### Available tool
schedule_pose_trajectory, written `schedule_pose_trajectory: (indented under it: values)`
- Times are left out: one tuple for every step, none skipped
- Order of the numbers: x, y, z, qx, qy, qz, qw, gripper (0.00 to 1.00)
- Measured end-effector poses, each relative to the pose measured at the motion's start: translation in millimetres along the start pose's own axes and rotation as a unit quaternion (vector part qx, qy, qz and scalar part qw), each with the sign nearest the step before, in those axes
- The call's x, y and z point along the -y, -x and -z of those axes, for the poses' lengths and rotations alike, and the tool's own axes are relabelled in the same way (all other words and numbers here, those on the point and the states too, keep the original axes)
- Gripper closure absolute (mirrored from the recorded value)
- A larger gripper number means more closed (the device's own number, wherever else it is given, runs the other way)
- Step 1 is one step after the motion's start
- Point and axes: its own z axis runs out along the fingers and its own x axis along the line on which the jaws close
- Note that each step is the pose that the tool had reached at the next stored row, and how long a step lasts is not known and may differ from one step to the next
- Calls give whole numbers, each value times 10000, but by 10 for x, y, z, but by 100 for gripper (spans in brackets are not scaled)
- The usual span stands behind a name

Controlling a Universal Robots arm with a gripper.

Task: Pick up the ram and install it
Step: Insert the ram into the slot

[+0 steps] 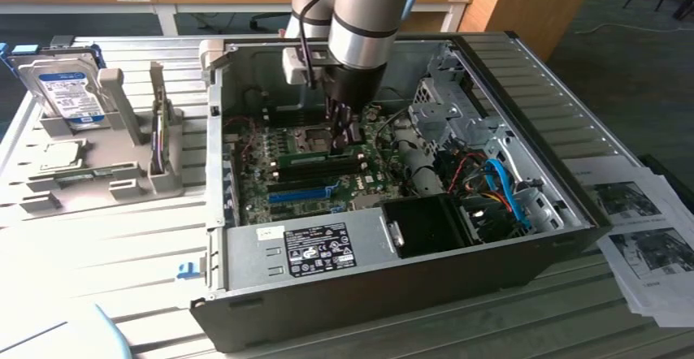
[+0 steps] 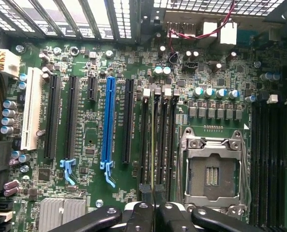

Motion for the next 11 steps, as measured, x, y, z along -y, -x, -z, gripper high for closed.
schedule_pose_trajectory:
  values:
    - [3,-5,0,1,0,-6,10000,89]
    - [4,-7,1,1,0,-13,10000,89]
    - [5,-10,1,2,0,-23,10000,89]
    - [5,-14,1,3,-1,-42,10000,89]
    - [5,-16,1,4,-1,-63,10000,89]
    - [5,-17,1,6,-2,-81,10000,89]
    - [5,-17,1,6,-2,-91,10000,89]
    - [5,-17,1,6,-2,-91,10000,89]
    - [5,-18,1,6,-2,-91,10000,89]
    - [5,-18,1,6,-2,-91,10000,89]
    - [5,-18,1,6,-2,-91,10000,89]
